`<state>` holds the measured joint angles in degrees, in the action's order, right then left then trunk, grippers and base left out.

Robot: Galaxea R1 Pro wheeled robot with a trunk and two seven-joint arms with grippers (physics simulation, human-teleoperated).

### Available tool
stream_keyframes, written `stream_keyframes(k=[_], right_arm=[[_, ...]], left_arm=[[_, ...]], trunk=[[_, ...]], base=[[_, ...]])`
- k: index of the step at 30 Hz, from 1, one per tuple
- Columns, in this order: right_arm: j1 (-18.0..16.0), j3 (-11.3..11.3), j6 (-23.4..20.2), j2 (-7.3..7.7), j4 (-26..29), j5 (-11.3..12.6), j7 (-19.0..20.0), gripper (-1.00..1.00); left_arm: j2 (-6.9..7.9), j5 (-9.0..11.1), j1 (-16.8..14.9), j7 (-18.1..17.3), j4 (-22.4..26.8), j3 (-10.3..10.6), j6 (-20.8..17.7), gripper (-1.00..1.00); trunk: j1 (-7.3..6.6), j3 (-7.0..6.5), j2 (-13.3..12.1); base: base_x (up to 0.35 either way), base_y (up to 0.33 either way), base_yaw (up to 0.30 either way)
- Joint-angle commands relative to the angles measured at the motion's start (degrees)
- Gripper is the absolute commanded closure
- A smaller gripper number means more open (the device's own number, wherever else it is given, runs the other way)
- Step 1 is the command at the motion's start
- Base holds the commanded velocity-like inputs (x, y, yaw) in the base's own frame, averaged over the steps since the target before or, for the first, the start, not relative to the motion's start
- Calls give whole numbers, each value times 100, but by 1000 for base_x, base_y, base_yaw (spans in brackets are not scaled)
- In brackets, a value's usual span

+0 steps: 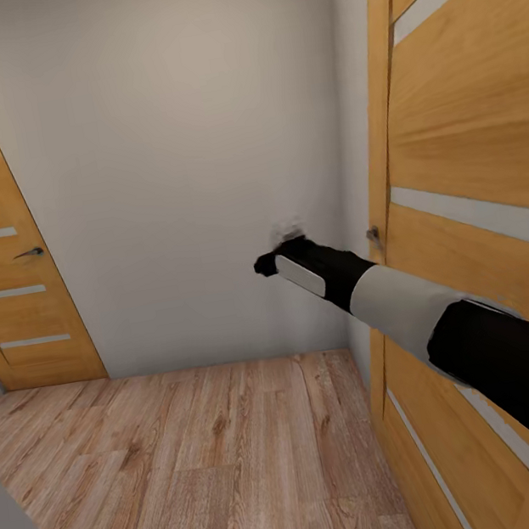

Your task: Move the two storage containers from the living room to the garage. In the garage, place one container on the floor and stack the other container on top of it (either order is fine).

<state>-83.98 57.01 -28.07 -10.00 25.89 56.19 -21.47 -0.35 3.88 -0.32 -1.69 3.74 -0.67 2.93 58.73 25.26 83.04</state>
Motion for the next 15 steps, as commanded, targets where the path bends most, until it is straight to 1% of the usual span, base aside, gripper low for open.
stream_keyframes(k=[1, 2, 5, 6, 8, 10, 12, 13, 15], right_arm=[[173, 40, 37, 0, 150, 58, -3, -100], [260, 41, 55, 0, 239, 67, 12, -100], [857, 65, 114, 0, 879, 87, 106, -100], [857, 65, 114, 0, 879, 87, 106, -100], [1285, 82, 122, 0, 1161, 79, 161, -100], [1601, 125, 136, 0, 1282, 67, 202, -100], [1789, 216, 148, 0, 1323, 59, 221, -100], [1905, 310, 173, 0, 1329, 57, 228, -100], [2127, 593, 312, 0, 1320, 65, 235, -100]], left_arm=[[0, 41, -3, -17, -5, -7, 16, -100], [0, 40, -3, -17, -5, -6, 16, -100], [0, 40, -3, -16, -5, -7, 17, -100], [0, 40, -3, -16, -5, -7, 17, -100], [0, 42, -3, -16, -5, -9, 21, -100], [-4, 42, -3, -15, -5, -11, 22, -100], [-6, 42, -3, -15, -5, -11, 23, -100], [-7, 42, -3, -15, -5, -11, 23, -100], [-5, 42, -3, -15, -5, -12, 23, -100]], trunk=[[-1, 6, 4], [-1, 6, 4], [-1, 6, 4], [-1, 6, 4], [-1, 6, 4], [-1, 6, 4], [-1, 6, 4], [-1, 6, 4], [-1, 6, 4]], base=[[0, 0, 0], [0, 0, 0], [0, 0, 0], [0, 0, 0], [0, 0, 0], [0, 0, 0], [0, 0, 0], [0, 0, 0], [0, 0, 0]])
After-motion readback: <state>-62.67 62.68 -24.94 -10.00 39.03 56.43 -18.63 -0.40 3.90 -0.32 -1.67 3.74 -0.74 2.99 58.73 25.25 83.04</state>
